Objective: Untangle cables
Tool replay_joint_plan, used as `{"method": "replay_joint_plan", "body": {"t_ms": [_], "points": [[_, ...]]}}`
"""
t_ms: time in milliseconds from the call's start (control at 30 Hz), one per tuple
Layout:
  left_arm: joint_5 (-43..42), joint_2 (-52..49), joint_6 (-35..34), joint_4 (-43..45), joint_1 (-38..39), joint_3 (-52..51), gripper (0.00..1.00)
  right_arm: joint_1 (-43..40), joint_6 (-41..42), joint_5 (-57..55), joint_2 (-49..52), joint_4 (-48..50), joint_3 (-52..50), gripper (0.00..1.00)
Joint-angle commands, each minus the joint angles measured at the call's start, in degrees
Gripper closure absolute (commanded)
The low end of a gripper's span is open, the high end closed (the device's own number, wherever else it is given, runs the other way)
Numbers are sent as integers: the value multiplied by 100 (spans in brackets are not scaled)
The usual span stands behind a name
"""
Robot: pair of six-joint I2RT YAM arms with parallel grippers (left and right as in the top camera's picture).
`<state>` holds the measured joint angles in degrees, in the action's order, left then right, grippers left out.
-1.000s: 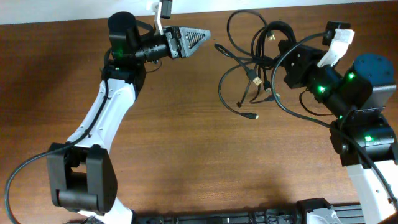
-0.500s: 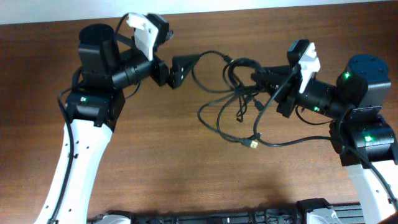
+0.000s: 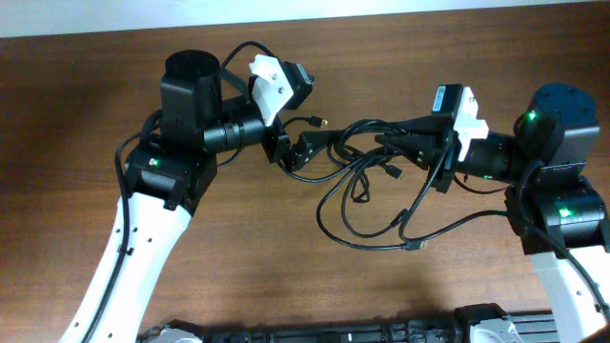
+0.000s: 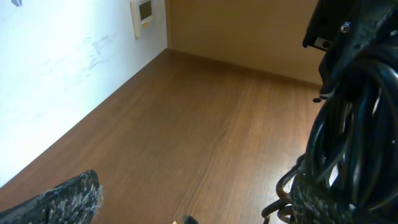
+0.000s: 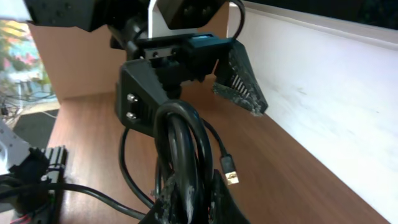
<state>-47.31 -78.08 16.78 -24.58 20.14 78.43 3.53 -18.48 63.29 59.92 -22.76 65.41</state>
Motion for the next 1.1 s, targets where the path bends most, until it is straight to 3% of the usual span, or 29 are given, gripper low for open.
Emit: {"method": "replay_joint_plan", "body": {"t_ms": [0, 200, 567, 700, 867, 1067], "points": [[-179, 125, -33, -44, 109, 20, 1, 22, -83, -496, -66, 50, 72, 96], [-184, 125, -61, -243, 120, 20, 1, 20, -81, -1154, -68, 114, 72, 96], [-450, 125, -61, -249, 125, 20, 1, 20, -57, -481, -68, 501, 72, 96], [-1147, 192, 164, -186, -17, 22, 1, 15, -48, -1259, -68, 498, 72, 96], [-1683, 481, 223, -190, -695, 22, 1, 15, 52, -1449, -68, 503, 72, 96], [-2044, 466, 221, -168, -647, 20, 1, 15, 308, -420, -68, 929, 72, 96]]}}
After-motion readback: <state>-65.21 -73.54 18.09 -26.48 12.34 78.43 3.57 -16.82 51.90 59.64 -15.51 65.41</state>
